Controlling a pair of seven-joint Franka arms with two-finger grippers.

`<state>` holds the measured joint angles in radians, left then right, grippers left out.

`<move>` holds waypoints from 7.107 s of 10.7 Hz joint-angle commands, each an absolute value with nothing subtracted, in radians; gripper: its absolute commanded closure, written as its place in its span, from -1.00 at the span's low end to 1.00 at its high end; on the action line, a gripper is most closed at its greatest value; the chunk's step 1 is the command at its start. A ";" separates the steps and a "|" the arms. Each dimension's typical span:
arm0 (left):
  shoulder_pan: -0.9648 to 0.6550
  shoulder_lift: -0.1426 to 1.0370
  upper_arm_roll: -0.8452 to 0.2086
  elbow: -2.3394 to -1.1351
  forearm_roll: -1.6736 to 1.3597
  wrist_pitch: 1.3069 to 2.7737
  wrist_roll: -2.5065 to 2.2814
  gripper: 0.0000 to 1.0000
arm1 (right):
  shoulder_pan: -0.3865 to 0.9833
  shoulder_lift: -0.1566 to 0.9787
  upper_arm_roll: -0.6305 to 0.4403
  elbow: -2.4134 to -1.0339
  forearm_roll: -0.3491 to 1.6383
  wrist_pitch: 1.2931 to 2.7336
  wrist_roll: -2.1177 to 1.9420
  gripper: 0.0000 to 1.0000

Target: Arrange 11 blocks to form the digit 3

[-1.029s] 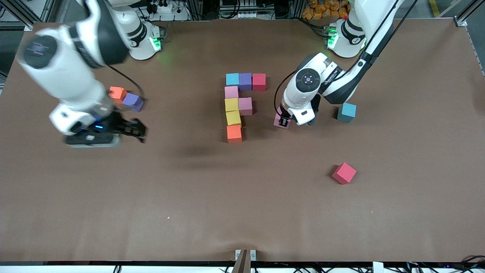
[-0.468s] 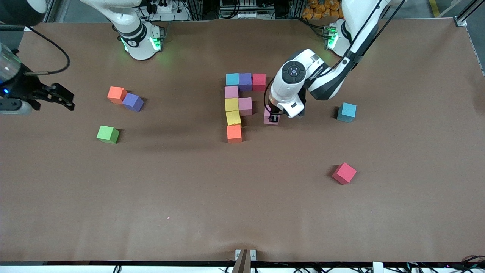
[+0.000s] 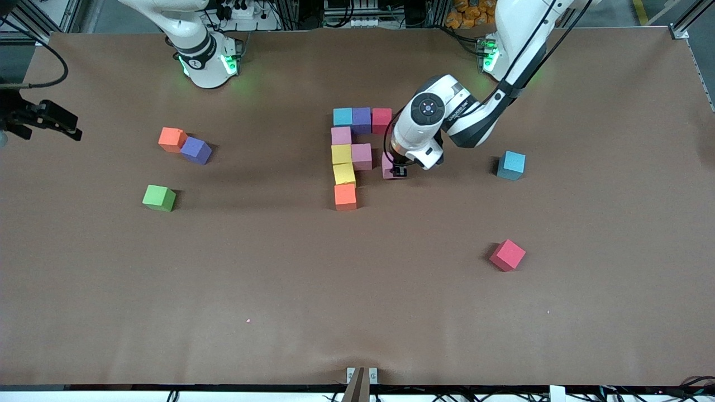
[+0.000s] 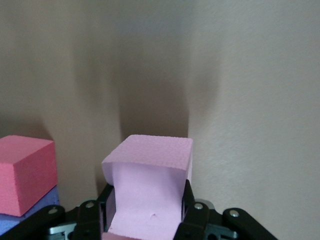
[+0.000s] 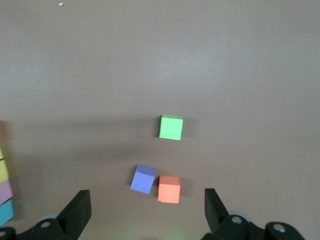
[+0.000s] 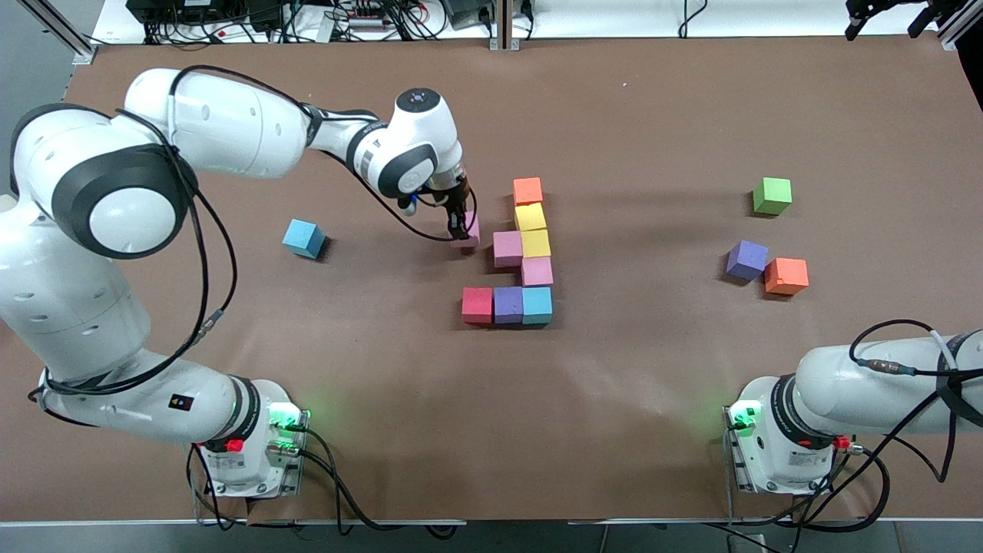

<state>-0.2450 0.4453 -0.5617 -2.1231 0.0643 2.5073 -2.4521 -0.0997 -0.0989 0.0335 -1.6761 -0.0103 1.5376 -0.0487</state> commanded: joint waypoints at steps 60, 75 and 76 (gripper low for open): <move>0.181 0.703 -0.456 -1.526 0.307 2.161 0.379 -1.00 | -0.080 -0.041 0.048 -1.667 0.052 1.637 -0.129 -1.00; 0.163 0.776 -0.433 -1.585 0.350 2.177 0.206 -0.46 | -0.083 -0.040 0.049 -1.661 0.052 1.638 -0.124 -1.00; 0.161 0.775 -0.433 -1.585 0.362 2.177 0.206 0.00 | -0.086 -0.037 0.049 -1.663 0.052 1.637 -0.126 -1.00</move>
